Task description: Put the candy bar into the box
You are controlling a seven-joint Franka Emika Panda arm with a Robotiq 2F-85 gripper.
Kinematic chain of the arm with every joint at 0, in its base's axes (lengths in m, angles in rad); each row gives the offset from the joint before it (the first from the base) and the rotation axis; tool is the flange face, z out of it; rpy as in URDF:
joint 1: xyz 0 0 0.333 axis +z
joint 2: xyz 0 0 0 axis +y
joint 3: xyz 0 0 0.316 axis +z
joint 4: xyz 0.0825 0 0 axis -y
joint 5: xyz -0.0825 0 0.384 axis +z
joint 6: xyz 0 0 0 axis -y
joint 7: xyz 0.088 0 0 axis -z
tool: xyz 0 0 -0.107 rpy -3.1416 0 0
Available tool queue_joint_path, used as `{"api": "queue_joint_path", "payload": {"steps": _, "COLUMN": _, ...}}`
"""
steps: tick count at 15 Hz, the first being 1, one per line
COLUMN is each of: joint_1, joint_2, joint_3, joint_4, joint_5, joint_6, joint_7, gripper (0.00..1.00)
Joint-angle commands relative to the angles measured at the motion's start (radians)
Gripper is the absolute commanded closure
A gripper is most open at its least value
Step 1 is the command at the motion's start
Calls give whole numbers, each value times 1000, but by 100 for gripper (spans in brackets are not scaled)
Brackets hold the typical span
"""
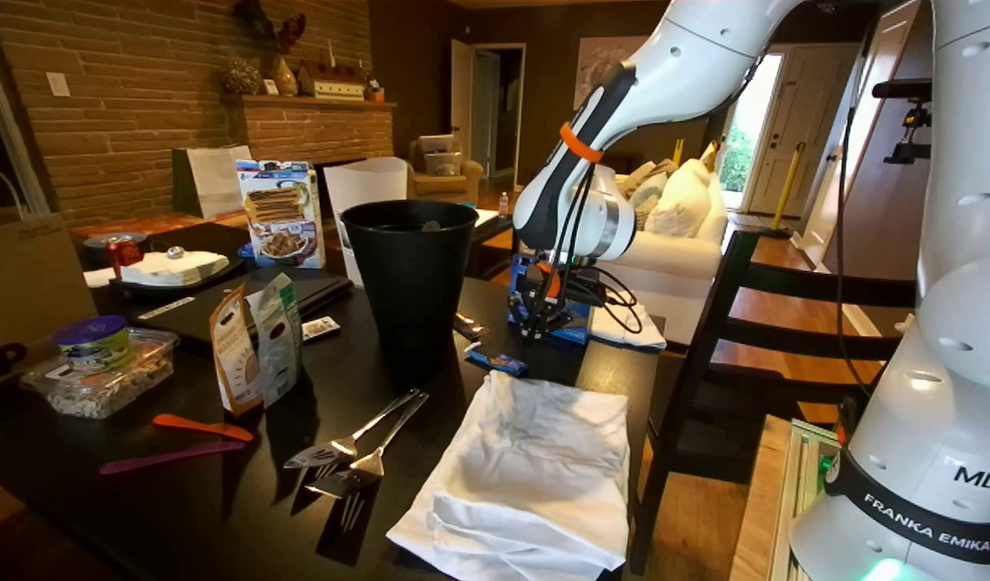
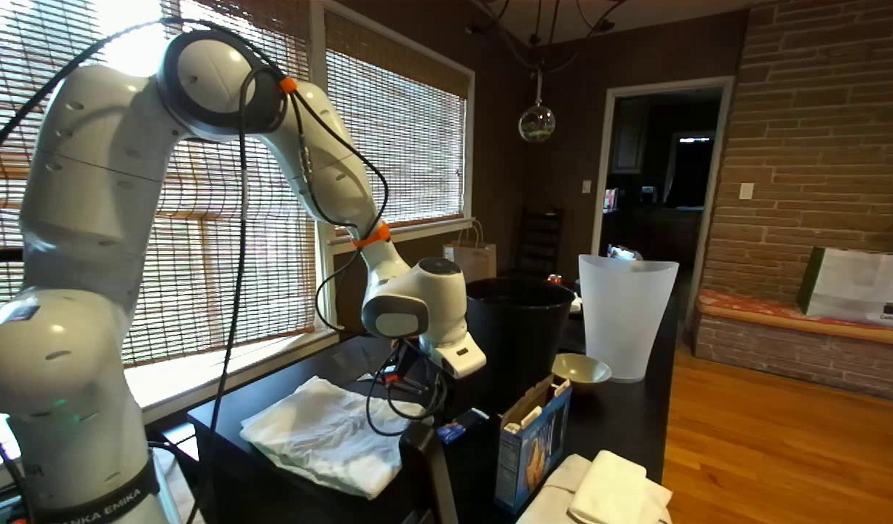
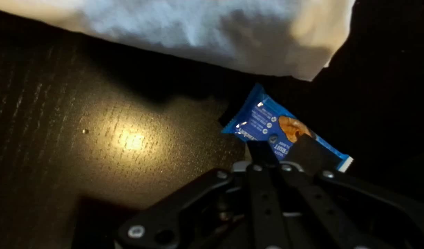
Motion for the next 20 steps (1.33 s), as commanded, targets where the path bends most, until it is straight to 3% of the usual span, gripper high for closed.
{"api": "queue_joint_path", "payload": {"steps": 1, "joint_1": -14, "joint_2": -16, "joint_3": 22, "joint_4": -5, "joint_5": 29, "joint_6": -13, "joint_7": -23, "gripper": 67}}
{"api": "queue_joint_path", "payload": {"steps": 10, "joint_1": -46, "joint_2": 81, "joint_3": 80, "joint_4": 30, "joint_5": 27, "joint_6": 4, "joint_7": -93, "gripper": 4}}
{"api": "queue_joint_path", "payload": {"steps": 11, "joint_1": -47, "joint_2": 91, "joint_3": 84, "joint_4": 37, "joint_5": 26, "joint_6": 6, "joint_7": -99, "gripper": 1}}
{"api": "queue_joint_path", "payload": {"steps": 18, "joint_1": -46, "joint_2": 159, "joint_3": 86, "joint_4": 82, "joint_5": 11, "joint_6": 47, "joint_7": -129, "gripper": 2}}
{"api": "queue_joint_path", "payload": {"steps": 19, "joint_1": -48, "joint_2": 166, "joint_3": 87, "joint_4": 87, "joint_5": 13, "joint_6": 50, "joint_7": -133, "gripper": 9}}
{"api": "queue_joint_path", "payload": {"steps": 20, "joint_1": -47, "joint_2": 173, "joint_3": 87, "joint_4": 92, "joint_5": 12, "joint_6": 51, "joint_7": -135, "gripper": 26}}
